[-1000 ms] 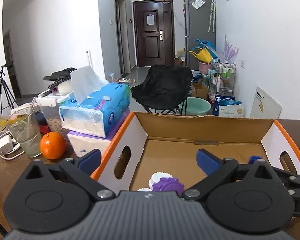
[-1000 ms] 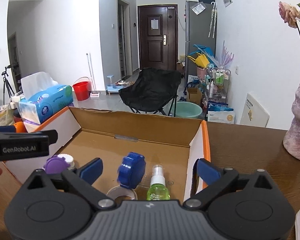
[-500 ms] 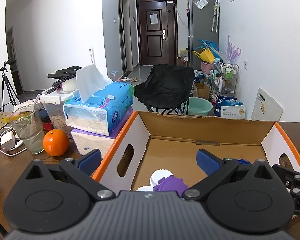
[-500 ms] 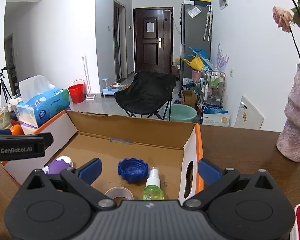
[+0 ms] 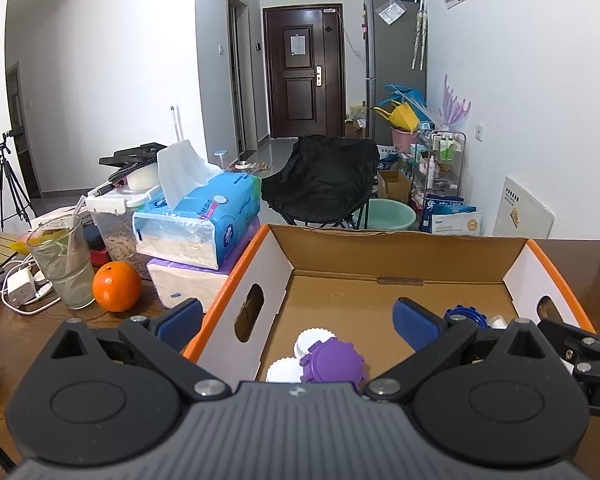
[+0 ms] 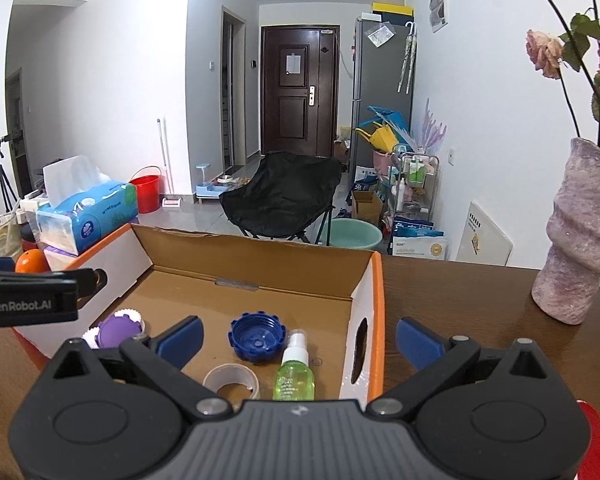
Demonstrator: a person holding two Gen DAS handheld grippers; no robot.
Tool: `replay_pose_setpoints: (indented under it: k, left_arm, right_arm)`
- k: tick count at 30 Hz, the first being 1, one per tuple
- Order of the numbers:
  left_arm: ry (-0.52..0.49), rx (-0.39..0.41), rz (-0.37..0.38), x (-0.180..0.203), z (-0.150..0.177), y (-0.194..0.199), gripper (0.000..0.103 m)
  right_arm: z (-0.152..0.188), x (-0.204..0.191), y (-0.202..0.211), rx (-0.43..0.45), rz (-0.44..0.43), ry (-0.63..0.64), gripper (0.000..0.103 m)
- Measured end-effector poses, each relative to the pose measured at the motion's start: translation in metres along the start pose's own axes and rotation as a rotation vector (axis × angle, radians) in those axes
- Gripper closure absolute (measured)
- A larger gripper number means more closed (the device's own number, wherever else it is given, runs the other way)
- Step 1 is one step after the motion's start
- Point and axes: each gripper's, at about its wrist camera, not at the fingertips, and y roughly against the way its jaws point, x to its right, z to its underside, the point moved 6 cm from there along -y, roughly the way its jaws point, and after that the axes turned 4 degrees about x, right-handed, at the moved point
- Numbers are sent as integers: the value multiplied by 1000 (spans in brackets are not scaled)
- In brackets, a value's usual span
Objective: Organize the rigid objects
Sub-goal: 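Raise both tools away from the box toward the table items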
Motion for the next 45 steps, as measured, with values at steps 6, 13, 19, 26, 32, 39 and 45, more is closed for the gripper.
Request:
replay_pose_setpoints:
  k: [6, 13, 19, 26, 32, 39, 45]
  left_arm:
    - [6, 1, 10, -1, 4, 16, 0]
    - [3, 4, 22, -4, 11, 36, 0]
    - [7, 5, 33, -7, 19, 56, 0]
    - [1, 11, 53, -8, 31, 83, 0]
    - [-5, 26, 81, -5, 41, 107, 0]
    - [-17, 21, 102, 1, 57, 132, 0]
    - [-17, 15, 120, 3, 71, 155, 0]
  right_arm:
    - [5, 2, 14, 6, 13, -4, 0]
    - [12, 1, 36, 20, 21, -8, 0]
    - [19, 0, 60, 40, 19, -10, 0]
    - [32, 1, 86, 45, 33, -9, 0]
    - [43, 5, 111, 54, 46, -20, 0]
    - [57, 9, 139, 68, 75, -29, 0]
    - [79, 12, 164, 62, 90, -37, 0]
